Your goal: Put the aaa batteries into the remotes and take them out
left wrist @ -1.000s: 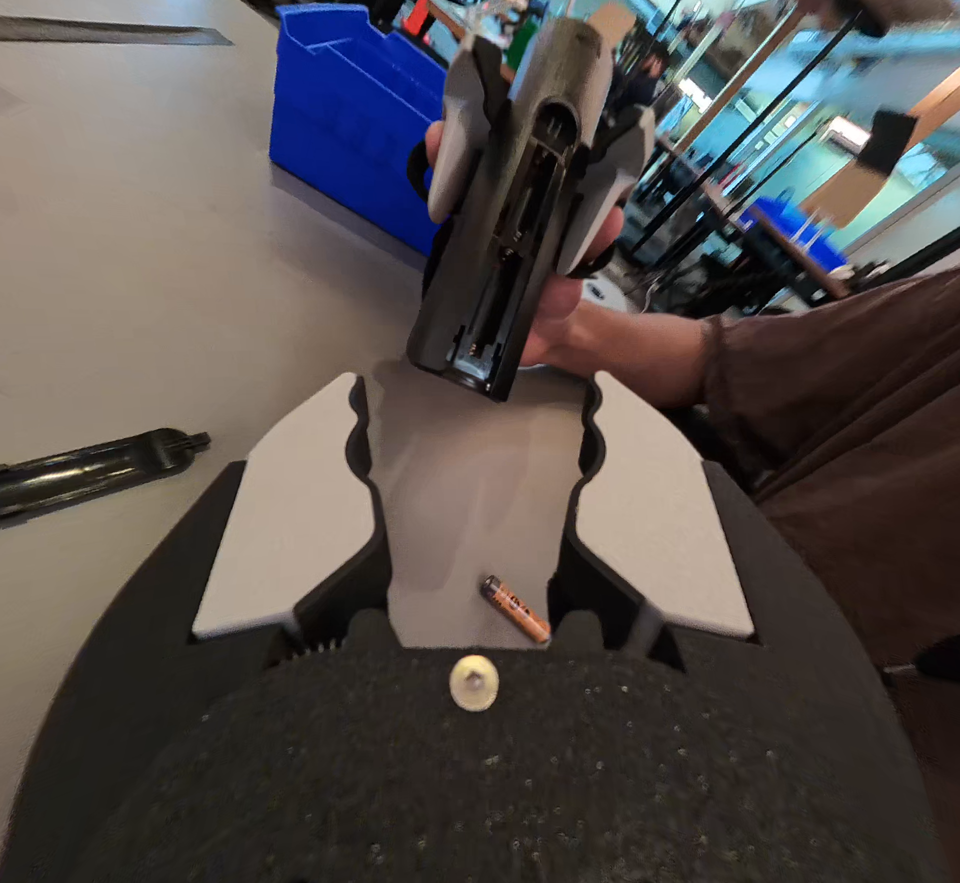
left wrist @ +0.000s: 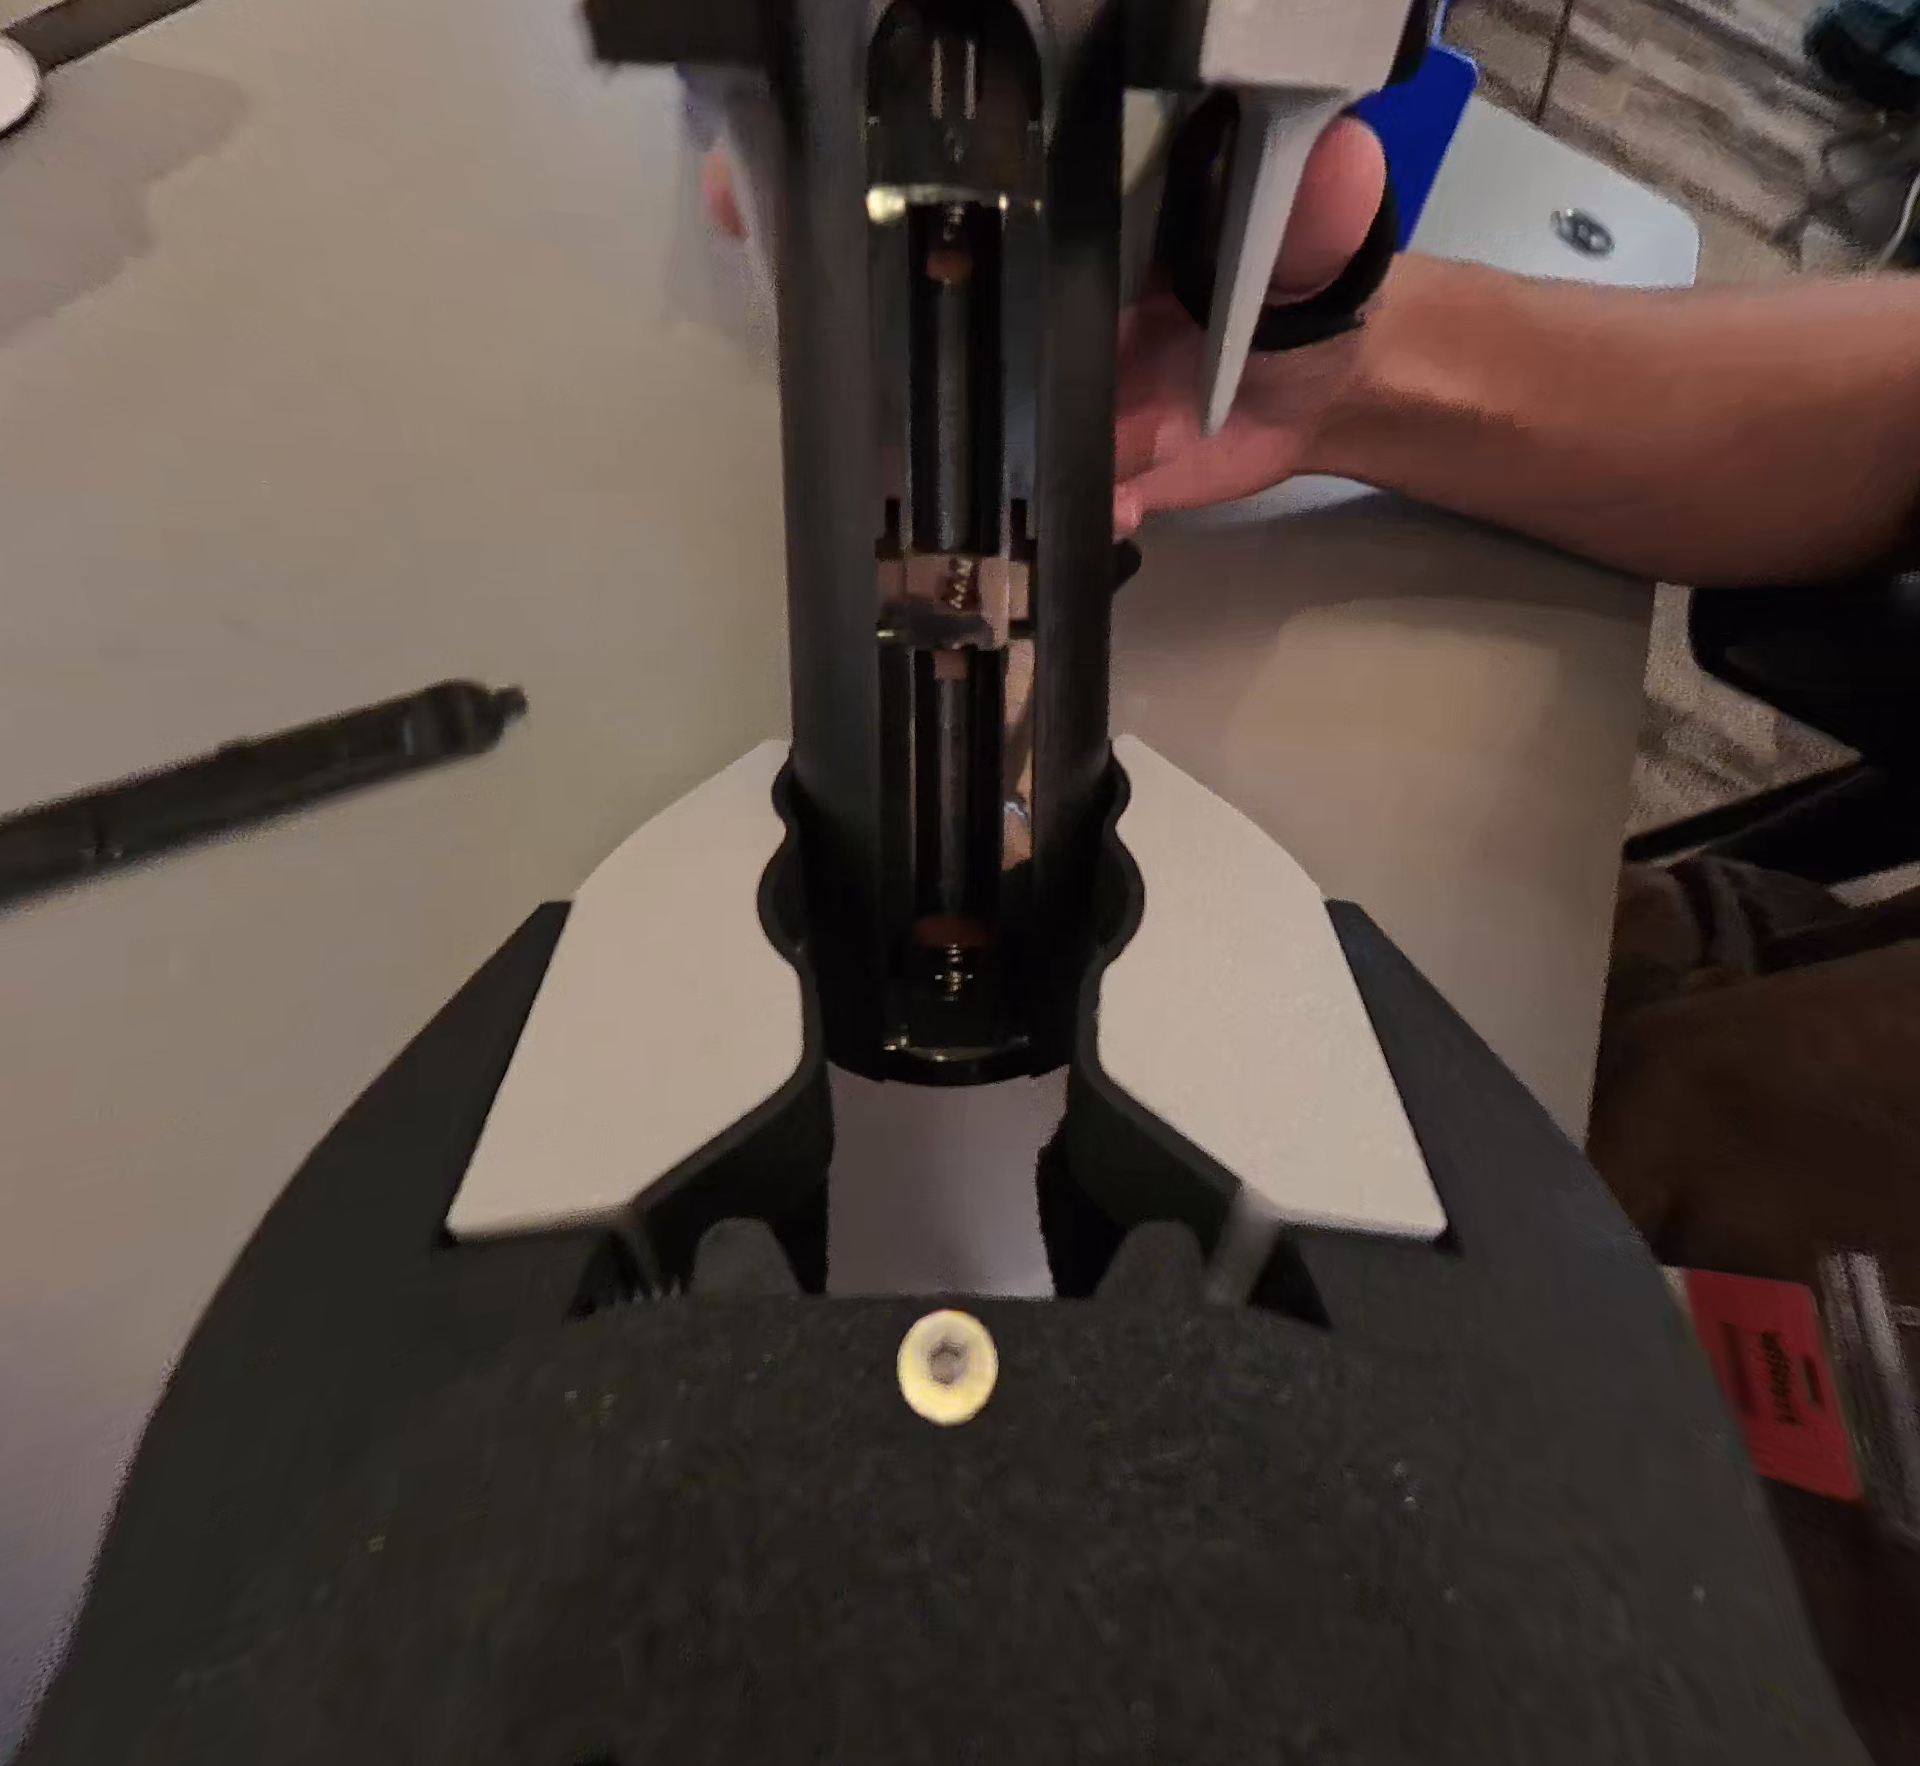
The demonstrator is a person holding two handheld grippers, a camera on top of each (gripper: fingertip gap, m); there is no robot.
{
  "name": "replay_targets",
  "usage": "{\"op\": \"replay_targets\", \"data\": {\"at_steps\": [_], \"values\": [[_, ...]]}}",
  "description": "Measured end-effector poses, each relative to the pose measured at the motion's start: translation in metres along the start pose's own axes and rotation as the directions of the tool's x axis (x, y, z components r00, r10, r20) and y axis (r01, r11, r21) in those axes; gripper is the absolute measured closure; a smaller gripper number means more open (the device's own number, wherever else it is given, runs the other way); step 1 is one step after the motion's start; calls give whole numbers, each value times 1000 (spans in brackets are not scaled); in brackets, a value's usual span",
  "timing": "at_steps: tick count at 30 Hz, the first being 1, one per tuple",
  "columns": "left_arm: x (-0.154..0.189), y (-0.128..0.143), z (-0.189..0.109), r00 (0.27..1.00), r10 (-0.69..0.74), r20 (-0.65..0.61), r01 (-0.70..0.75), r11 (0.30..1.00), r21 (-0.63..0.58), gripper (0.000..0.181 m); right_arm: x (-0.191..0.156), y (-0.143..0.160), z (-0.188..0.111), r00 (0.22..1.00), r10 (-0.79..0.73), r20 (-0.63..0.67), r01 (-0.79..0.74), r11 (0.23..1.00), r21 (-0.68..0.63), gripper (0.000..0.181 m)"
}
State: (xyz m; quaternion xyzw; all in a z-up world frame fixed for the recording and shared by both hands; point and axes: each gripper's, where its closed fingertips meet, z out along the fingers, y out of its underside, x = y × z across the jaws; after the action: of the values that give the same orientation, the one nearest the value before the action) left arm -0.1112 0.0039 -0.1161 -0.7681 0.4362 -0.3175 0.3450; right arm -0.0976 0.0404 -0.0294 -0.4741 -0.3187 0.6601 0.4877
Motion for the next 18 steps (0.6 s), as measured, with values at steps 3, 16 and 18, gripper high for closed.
{"op": "replay_targets", "data": {"at_steps": [3,16,18], "values": [[-11,15,-26,990,-128,63,125,991,54,129,10,9,0,994,-80,-72,72,992,-100,115],[-36,91,-94,839,-464,285,426,885,186,129,121,125,-31,779,-522,-348,-60,490,-870,153],[-34,94,-95,838,-474,272,435,879,194,130,125,128,-28,773,-520,-364,-85,484,-871,155]]}}
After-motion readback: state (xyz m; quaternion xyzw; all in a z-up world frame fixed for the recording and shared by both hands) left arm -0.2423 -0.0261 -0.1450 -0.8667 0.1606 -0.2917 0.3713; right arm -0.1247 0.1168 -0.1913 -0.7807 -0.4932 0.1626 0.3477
